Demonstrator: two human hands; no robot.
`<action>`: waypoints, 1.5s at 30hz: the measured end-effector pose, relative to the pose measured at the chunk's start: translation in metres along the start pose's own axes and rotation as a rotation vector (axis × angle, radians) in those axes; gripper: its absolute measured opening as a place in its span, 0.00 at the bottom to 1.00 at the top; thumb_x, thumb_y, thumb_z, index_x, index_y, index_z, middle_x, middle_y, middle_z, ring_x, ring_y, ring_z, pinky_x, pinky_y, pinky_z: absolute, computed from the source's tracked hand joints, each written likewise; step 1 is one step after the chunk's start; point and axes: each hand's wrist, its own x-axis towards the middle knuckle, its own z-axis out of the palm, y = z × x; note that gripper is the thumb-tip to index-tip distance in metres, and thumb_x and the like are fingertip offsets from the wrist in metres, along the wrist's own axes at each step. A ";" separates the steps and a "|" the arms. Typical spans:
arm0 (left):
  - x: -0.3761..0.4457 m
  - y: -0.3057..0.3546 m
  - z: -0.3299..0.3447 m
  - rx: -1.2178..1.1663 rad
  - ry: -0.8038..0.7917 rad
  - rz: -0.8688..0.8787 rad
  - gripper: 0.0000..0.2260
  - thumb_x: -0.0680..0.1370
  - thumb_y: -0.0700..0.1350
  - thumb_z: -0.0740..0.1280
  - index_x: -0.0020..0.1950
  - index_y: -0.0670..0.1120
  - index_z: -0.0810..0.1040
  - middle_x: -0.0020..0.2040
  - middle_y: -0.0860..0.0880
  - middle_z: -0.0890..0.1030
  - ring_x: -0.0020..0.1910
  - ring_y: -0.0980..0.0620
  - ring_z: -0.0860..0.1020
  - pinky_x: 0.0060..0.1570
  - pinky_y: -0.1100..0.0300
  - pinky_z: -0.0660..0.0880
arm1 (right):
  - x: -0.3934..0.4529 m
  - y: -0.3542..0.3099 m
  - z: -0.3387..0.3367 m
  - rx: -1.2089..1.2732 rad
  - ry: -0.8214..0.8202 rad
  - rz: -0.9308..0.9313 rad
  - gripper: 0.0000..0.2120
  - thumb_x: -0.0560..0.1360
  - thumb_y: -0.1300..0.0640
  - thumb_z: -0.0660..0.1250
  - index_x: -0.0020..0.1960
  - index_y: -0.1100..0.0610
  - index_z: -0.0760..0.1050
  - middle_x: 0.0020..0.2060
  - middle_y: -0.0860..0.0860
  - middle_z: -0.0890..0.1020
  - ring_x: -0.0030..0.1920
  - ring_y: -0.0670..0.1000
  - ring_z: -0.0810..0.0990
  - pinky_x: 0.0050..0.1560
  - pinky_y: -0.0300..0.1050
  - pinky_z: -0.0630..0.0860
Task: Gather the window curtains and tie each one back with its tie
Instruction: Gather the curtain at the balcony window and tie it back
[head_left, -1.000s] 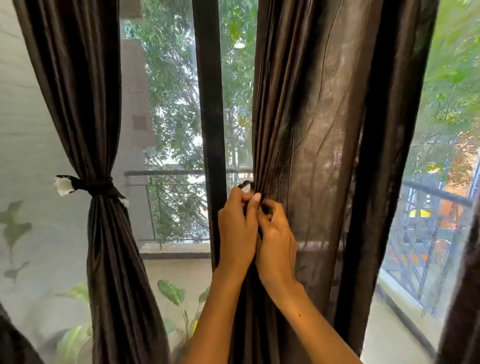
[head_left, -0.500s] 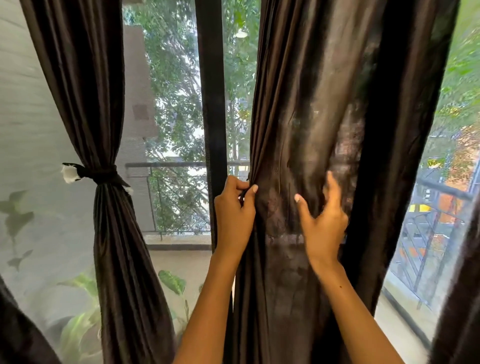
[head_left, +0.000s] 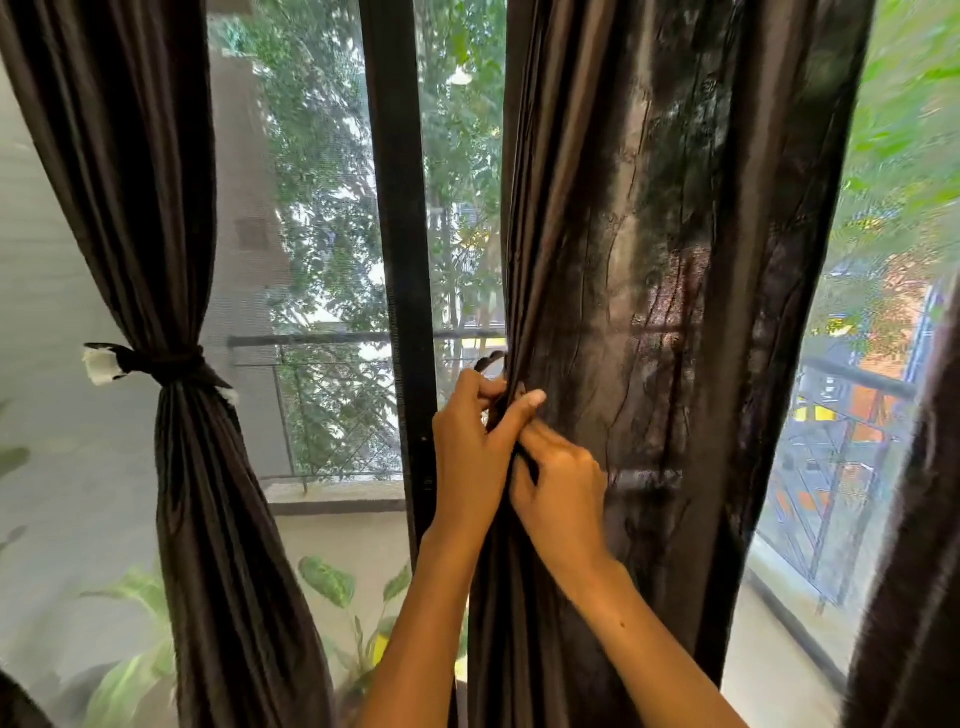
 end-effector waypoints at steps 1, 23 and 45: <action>0.002 -0.001 -0.001 0.021 0.023 0.002 0.10 0.75 0.44 0.71 0.41 0.43 0.71 0.34 0.55 0.76 0.35 0.61 0.76 0.34 0.71 0.69 | 0.002 0.005 -0.001 0.047 -0.057 -0.015 0.23 0.72 0.69 0.66 0.66 0.59 0.74 0.66 0.52 0.75 0.65 0.50 0.75 0.62 0.39 0.72; 0.006 -0.008 0.003 0.114 0.092 -0.003 0.09 0.77 0.43 0.67 0.39 0.49 0.70 0.35 0.51 0.77 0.35 0.54 0.76 0.36 0.58 0.70 | 0.009 0.000 0.016 0.018 0.171 0.099 0.13 0.73 0.69 0.67 0.56 0.63 0.81 0.57 0.54 0.79 0.53 0.52 0.81 0.51 0.48 0.79; 0.011 -0.011 -0.016 0.149 0.033 -0.010 0.09 0.78 0.44 0.66 0.40 0.44 0.70 0.31 0.54 0.71 0.29 0.58 0.69 0.32 0.61 0.63 | 0.021 0.048 -0.006 0.400 0.276 0.428 0.45 0.67 0.50 0.75 0.77 0.54 0.55 0.66 0.57 0.74 0.67 0.46 0.72 0.69 0.46 0.68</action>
